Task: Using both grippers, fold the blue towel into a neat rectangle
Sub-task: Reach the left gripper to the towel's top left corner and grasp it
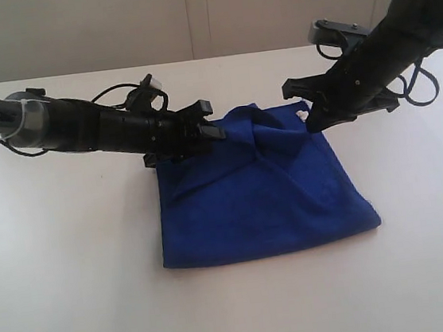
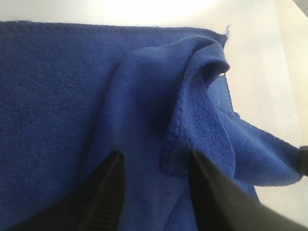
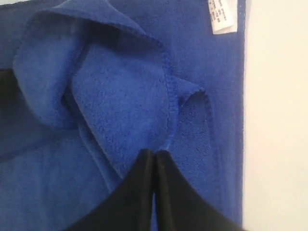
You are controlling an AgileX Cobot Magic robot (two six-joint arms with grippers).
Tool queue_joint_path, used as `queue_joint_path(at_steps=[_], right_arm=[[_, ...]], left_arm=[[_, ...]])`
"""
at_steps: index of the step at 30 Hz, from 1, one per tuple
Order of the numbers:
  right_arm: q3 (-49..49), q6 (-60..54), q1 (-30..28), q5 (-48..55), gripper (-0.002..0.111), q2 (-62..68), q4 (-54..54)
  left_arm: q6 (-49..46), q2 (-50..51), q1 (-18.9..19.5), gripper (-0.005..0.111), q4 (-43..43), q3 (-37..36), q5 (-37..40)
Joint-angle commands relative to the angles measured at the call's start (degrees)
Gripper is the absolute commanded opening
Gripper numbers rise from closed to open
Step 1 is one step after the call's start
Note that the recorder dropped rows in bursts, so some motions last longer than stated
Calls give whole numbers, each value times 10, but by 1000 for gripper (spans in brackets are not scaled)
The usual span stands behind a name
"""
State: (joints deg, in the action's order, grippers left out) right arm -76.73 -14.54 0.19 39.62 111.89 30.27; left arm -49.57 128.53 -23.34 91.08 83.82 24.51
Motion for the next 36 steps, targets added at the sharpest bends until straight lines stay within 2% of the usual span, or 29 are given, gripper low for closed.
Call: queue_joint_path(at_steps=[1, 5, 17, 20, 24, 30, 36], right_arm=[[2, 0, -2, -1, 0, -5, -2], [2, 0, -2, -3, 0, -5, -2], [2, 0, -2, -3, 0, -5, -2], [2, -3, -2, -2, 0, -5, -2], [13, -3, -2, -13, 0, -4, -2], [41, -3, -2, -46, 0, -4, -2], [42, -7, -2, -54, 0, -4, -3]], left_arm=[[3, 9, -3, 49, 30, 3, 26], [-33, 9, -8, 49, 87, 3, 24], [-47, 9, -14, 48, 89, 3, 23], [-58, 9, -14, 39, 89, 3, 23], [-59, 9, -14, 20, 89, 3, 23], [-59, 9, -14, 0, 87, 3, 37], [-59, 8, -13, 0, 84, 3, 56]])
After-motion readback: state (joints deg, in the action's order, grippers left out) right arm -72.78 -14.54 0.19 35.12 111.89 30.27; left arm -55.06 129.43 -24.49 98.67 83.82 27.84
